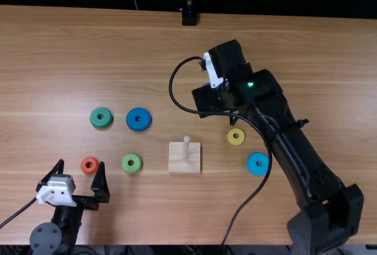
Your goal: Build the Hanoi tower: stack the rings onto the peg from bottom to top in this color order: purple, dark blue, light blue, dark green, light green, yellow, orange.
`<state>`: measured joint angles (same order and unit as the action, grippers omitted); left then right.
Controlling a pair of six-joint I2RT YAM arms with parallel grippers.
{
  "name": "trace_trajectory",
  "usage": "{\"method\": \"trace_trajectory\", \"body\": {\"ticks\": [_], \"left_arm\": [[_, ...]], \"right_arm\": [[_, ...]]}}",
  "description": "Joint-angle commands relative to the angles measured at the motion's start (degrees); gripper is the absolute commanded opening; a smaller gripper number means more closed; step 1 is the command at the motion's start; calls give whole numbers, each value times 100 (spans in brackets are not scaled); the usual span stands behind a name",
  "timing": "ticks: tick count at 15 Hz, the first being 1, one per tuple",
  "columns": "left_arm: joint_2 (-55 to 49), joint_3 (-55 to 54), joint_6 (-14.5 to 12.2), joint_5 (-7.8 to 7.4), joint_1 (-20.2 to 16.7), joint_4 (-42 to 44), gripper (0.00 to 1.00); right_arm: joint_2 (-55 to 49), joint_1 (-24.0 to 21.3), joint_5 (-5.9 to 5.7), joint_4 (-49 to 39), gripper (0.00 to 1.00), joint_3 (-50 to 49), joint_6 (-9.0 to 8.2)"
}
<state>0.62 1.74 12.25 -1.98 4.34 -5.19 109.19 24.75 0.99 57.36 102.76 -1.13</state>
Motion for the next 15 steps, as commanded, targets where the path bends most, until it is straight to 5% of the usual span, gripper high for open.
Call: {"method": "trace_trajectory", "body": {"ticks": [1, 15], "left_arm": [[-62, -174, -44, -108, -65, -29, 100], [-62, -174, -44, -108, -65, -29, 100]], "right_arm": [[-328, 170, 27, 176, 0, 315, 49], [-1084, 1304, 48, 1020, 0, 376, -46]]}}
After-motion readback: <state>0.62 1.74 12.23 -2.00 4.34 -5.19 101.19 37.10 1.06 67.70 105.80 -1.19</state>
